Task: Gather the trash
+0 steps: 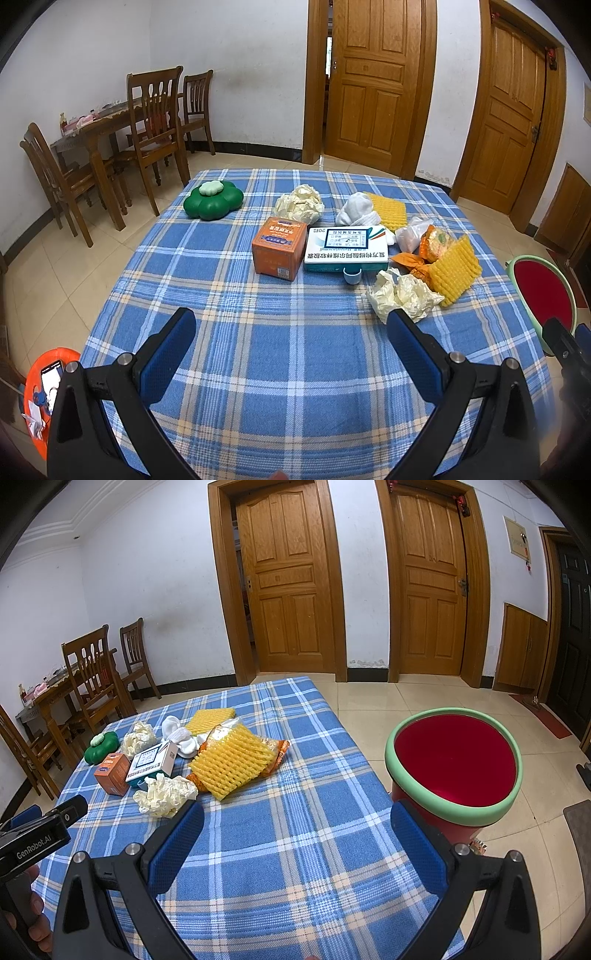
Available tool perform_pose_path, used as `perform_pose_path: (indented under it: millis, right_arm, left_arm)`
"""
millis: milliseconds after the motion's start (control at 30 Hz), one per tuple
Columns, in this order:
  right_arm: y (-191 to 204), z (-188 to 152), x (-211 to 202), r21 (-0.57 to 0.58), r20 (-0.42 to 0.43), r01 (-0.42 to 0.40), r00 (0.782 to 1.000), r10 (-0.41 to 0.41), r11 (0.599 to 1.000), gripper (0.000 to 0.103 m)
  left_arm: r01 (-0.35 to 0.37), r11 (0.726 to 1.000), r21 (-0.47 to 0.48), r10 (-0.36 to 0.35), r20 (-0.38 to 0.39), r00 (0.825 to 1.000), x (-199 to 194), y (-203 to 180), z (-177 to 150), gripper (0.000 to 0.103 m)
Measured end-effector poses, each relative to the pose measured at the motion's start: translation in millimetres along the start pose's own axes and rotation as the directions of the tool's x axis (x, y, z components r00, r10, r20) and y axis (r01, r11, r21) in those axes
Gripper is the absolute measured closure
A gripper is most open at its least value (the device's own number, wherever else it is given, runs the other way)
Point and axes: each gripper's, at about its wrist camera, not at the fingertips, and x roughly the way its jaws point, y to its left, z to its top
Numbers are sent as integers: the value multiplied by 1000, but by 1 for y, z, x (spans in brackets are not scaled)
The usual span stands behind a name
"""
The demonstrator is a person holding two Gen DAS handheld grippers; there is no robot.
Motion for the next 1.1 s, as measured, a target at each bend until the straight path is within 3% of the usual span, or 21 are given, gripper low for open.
perform_pose_path:
  millis: [700,1100]
  right_arm:
    - [2,5,19,-15,-42,10,999,-10,1000,0]
    - [8,32,67,-4,-174,-54,983,53,999,0]
  left_arm:
    - [-4,999,32,4,-13,1000,17,0,14,1]
    - [13,1000,22,-10,-98,995,67,17,51,1]
